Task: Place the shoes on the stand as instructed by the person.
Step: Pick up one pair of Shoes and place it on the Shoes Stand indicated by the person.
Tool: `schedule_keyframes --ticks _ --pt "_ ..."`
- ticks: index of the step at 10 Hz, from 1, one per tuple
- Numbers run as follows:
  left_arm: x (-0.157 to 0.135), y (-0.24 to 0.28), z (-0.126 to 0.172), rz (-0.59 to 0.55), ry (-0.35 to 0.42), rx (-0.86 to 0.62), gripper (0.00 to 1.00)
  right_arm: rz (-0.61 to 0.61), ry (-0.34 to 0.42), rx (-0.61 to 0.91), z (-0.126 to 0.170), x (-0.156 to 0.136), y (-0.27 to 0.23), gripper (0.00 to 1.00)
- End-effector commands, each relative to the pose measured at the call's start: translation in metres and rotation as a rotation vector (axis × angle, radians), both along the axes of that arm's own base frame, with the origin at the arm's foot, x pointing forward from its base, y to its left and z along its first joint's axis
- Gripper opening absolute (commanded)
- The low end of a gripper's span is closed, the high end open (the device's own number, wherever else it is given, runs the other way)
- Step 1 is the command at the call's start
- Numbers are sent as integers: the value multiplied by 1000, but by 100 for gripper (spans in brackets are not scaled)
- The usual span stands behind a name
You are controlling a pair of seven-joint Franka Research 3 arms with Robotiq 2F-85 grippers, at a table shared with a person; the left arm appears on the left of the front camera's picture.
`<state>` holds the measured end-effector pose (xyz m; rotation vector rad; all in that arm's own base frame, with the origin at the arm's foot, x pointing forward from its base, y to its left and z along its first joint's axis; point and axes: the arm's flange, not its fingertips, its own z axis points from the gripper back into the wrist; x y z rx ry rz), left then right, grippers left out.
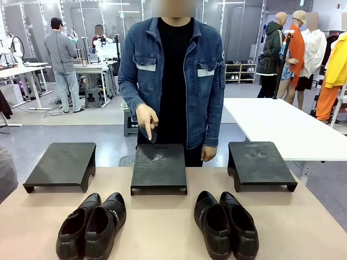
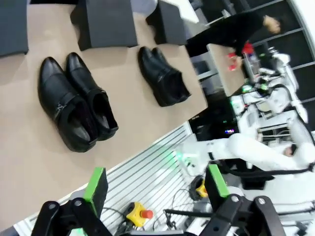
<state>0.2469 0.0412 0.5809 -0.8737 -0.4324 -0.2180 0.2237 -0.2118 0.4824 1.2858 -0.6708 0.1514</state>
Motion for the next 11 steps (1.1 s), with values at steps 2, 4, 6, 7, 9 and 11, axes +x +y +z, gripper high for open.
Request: schedule_keyframes --ticks 2,4,6,7,9,11 --pt "6 -86 5 45 65 305 100 5 -20 -3 0 -1 -2 100" --pt "13 -137 -3 56 43 481 100 5 -20 -3 0 -1 -2 100" --pt "23 -179 -21 107 38 604 100 5 -20 -3 0 -1 -2 100" --pt "28 -190 -33 109 66 617 100 5 -20 -3 0 -1 -2 100" --pt "40 -206 -66 195 93 661 100 5 -20 -3 0 -1 -2 100" --pt "51 -210 -90 275 134 637 100 5 -20 -3 0 -1 -2 100"
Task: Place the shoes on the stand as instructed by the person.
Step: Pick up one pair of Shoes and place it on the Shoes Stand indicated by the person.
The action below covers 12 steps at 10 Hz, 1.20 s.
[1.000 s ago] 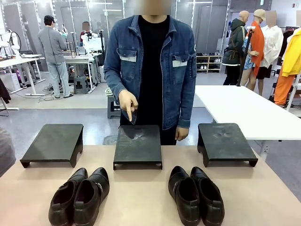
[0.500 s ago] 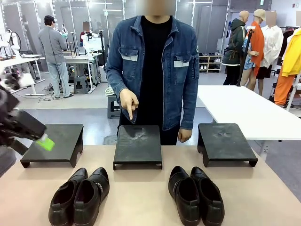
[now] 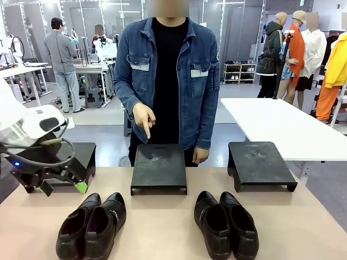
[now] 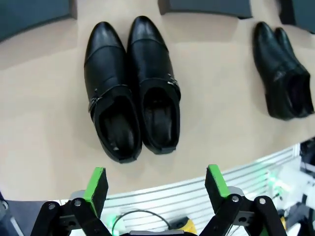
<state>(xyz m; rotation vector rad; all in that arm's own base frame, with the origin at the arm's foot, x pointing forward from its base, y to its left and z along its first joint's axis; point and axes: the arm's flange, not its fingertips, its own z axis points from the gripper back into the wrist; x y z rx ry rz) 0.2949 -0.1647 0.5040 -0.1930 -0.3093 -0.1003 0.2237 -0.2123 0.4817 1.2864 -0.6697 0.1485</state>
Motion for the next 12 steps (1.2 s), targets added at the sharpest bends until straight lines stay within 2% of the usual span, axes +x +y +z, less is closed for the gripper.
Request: schedule_keyframes --ticks 1,2,6,12 --pt "6 -4 -25 94 6 -29 100 6 -22 -4 0 -1 -2 100" --pt "14 -4 -40 143 -35 -13 100 6 -22 -4 0 -1 -2 100" --pt "22 -8 -92 180 30 52 100 6 -22 -4 0 -1 -2 100" --pt "26 -9 -147 184 122 66 100 6 -22 -4 0 -1 -2 100"
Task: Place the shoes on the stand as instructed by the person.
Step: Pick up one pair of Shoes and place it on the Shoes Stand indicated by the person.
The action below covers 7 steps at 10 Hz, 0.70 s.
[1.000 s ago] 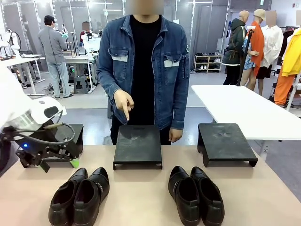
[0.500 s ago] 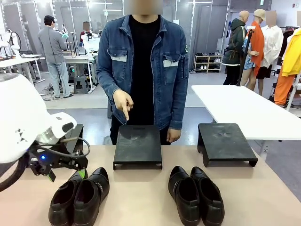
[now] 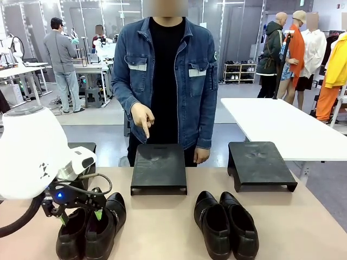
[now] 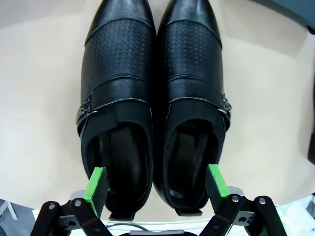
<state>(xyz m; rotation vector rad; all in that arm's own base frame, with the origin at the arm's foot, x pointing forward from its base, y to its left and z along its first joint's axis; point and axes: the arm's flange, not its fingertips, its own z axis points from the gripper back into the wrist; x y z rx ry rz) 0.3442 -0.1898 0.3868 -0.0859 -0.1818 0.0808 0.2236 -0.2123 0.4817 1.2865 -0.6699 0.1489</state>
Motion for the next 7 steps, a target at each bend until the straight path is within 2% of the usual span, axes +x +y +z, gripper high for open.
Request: schedule_keyframes --ticks 1,5,6,7 --pt "-20 19 -36 9 -20 -12 100 6 -22 -4 0 -1 -2 100" --pt "-11 20 -56 -23 -5 -29 100 6 -22 -4 0 -1 -2 100" --pt "-12 20 -57 -39 -4 -29 68 6 -22 -4 0 -1 -2 100" --pt "-12 20 -57 -58 -1 -25 40 6 -22 -4 0 -1 -2 100"
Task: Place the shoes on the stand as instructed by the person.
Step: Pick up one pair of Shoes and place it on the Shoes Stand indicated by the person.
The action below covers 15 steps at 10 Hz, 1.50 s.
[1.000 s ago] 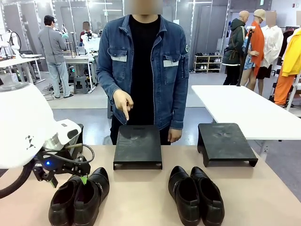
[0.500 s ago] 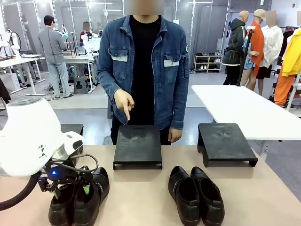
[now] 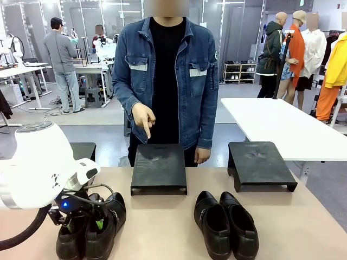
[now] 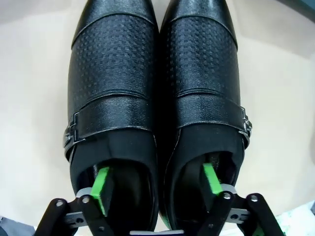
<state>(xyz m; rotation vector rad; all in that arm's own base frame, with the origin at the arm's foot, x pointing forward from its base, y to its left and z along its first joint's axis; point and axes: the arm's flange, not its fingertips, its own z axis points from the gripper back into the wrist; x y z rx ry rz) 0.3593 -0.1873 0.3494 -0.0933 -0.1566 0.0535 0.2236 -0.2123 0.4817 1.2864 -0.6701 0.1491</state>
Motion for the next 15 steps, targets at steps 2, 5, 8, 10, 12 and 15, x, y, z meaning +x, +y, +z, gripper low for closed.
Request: schedule_keyframes --ticks 2,5,8,10,12,15 --pt "-31 17 -21 -45 -20 5 0 6 -22 -4 0 -1 -2 100" --pt "-33 17 -23 -52 -23 41 3 6 -22 -4 0 -1 -2 100" --pt "-34 14 -15 -60 -38 56 0 6 -22 -4 0 -1 -2 100" --pt "-36 7 10 -69 -64 40 0 6 -22 -4 0 -1 -2 100" --pt "-47 -2 47 -86 -94 30 5 6 -22 -4 0 -1 -2 100" --pt "-58 -8 84 -84 -154 62 5 6 -22 -4 0 -1 -2 100"
